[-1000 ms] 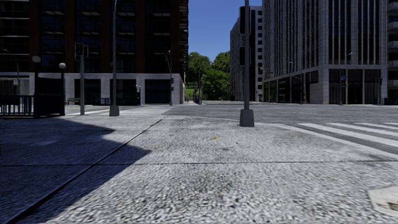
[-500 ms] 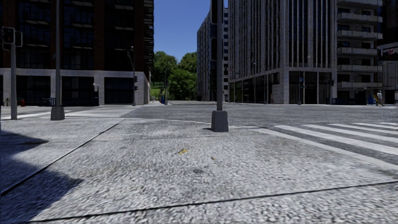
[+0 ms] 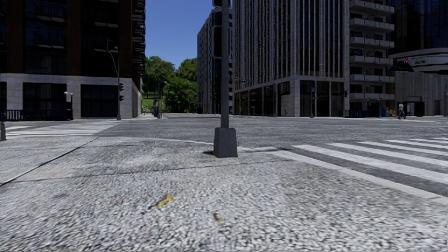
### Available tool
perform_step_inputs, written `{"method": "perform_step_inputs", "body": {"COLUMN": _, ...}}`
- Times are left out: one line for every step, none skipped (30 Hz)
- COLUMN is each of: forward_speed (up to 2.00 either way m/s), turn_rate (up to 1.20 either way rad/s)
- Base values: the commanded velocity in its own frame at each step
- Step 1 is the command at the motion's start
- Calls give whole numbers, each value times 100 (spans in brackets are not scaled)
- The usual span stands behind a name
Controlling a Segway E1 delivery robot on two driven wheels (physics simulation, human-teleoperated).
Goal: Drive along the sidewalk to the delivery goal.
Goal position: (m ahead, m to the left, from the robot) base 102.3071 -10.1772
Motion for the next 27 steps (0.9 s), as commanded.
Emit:
{"method": "perform_step_inputs", "body": {"forward_speed": 200, "turn_rate": -104}}
{"method": "perform_step_inputs", "body": {"forward_speed": 200, "turn_rate": -104}}
{"method": "perform_step_inputs", "body": {"forward_speed": 200, "turn_rate": -104}}
{"method": "perform_step_inputs", "body": {"forward_speed": 200, "turn_rate": -120}}
{"method": "perform_step_inputs", "body": {"forward_speed": 200, "turn_rate": -120}}
{"method": "perform_step_inputs", "body": {"forward_speed": 200, "turn_rate": -120}}
{"method": "perform_step_inputs", "body": {"forward_speed": 200, "turn_rate": -120}}
{"method": "perform_step_inputs", "body": {"forward_speed": 200, "turn_rate": -120}}
{"method": "perform_step_inputs", "body": {"forward_speed": 200, "turn_rate": -120}}
{"method": "perform_step_inputs", "body": {"forward_speed": 200, "turn_rate": -120}}
{"method": "perform_step_inputs", "body": {"forward_speed": 200, "turn_rate": -120}}
{"method": "perform_step_inputs", "body": {"forward_speed": 200, "turn_rate": -120}}
{"method": "perform_step_inputs", "body": {"forward_speed": 200, "turn_rate": -120}}
{"method": "perform_step_inputs", "body": {"forward_speed": 200, "turn_rate": -120}}
{"method": "perform_step_inputs", "body": {"forward_speed": 200, "turn_rate": -120}}
{"method": "perform_step_inputs", "body": {"forward_speed": 200, "turn_rate": -120}}
{"method": "perform_step_inputs", "body": {"forward_speed": 200, "turn_rate": -120}}
{"method": "perform_step_inputs", "body": {"forward_speed": 200, "turn_rate": -120}}
{"method": "perform_step_inputs", "body": {"forward_speed": 200, "turn_rate": -120}}
{"method": "perform_step_inputs", "body": {"forward_speed": 200, "turn_rate": -118}}
{"method": "perform_step_inputs", "body": {"forward_speed": 200, "turn_rate": -118}}
{"method": "perform_step_inputs", "body": {"forward_speed": 200, "turn_rate": -117}}
{"method": "perform_step_inputs", "body": {"forward_speed": 200, "turn_rate": -114}}
{"method": "perform_step_inputs", "body": {"forward_speed": 200, "turn_rate": -11}}
{"method": "perform_step_inputs", "body": {"forward_speed": 200, "turn_rate": -1}}
{"method": "perform_step_inputs", "body": {"forward_speed": 200, "turn_rate": 0}}
{"method": "perform_step_inputs", "body": {"forward_speed": 200, "turn_rate": 0}}
